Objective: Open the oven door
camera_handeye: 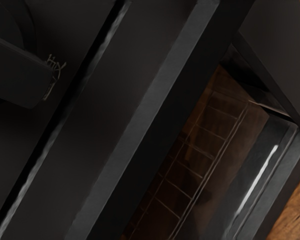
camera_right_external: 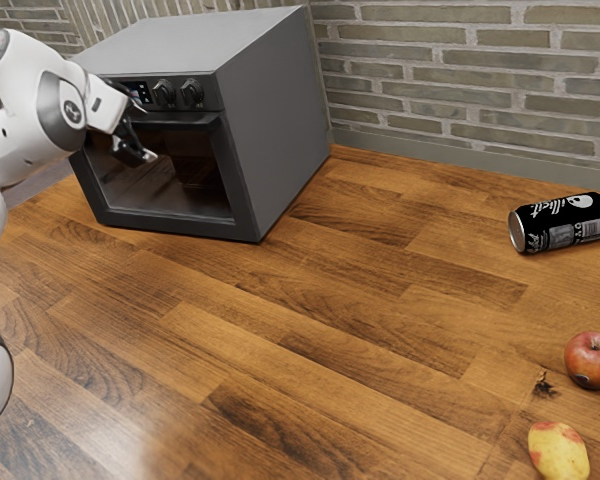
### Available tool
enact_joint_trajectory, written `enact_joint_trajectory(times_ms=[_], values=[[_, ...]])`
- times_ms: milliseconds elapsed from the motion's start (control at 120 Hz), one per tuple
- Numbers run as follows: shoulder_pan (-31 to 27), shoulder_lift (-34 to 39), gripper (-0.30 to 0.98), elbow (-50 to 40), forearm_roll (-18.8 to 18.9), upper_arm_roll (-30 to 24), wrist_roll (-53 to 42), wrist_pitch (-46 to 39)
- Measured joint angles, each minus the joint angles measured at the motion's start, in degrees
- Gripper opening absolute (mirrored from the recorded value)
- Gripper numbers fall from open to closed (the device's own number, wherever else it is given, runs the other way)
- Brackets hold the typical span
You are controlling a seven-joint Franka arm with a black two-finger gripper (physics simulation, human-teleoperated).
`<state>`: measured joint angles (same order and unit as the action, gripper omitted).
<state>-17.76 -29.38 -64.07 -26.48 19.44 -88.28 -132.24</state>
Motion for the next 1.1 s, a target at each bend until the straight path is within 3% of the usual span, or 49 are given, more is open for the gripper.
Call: enact_joint_trajectory(times_ms=[217, 300, 342, 367, 408, 433, 458, 483, 550, 600, 683, 767, 842, 992, 1100], values=[[0.0, 0.7, 0.7, -1.0, 1.1, -0.2, -0.6, 1.5], [0.3, 6.2, 0.67, -8.7, 1.2, -0.3, -0.9, 1.7], [1.0, 13.6, 0.63, -18.8, 1.3, -0.3, -1.3, 0.8], [1.8, 22.4, 0.44, -29.4, 1.9, -0.3, -1.6, -0.2], [2.6, 43.9, 0.49, -50.8, 4.7, 0.0, -2.3, -1.8], [-1.4, 57.8, 0.52, -61.1, 7.1, 0.5, -2.8, -0.8], [-5.8, 67.8, 0.54, -65.8, 8.7, 1.0, -3.1, 1.3], [-8.4, 73.9, 0.57, -62.9, 8.8, 0.7, -3.2, 4.3], [-10.1, 66.5, 0.6, -30.4, 8.0, -8.3, -2.4, 15.3], [-10.6, 58.4, 0.62, -16.8, 8.5, -16.3, 1.2, 22.1], [-10.7, 42.8, 0.65, -5.0, 14.8, -35.3, 11.0, 33.0], [-10.0, 27.9, 0.66, -2.9, 17.8, -42.4, 21.1, 41.2], [-10.4, 23.1, 0.67, -3.5, 19.4, -44.5, 29.0, 46.0], [-9.9, 21.6, 0.68, -3.7, 20.8, -44.8, 42.2, 51.6], [6.1, 21.0, 0.68, -4.3, 22.5, -30.1, 49.9, 53.6]])
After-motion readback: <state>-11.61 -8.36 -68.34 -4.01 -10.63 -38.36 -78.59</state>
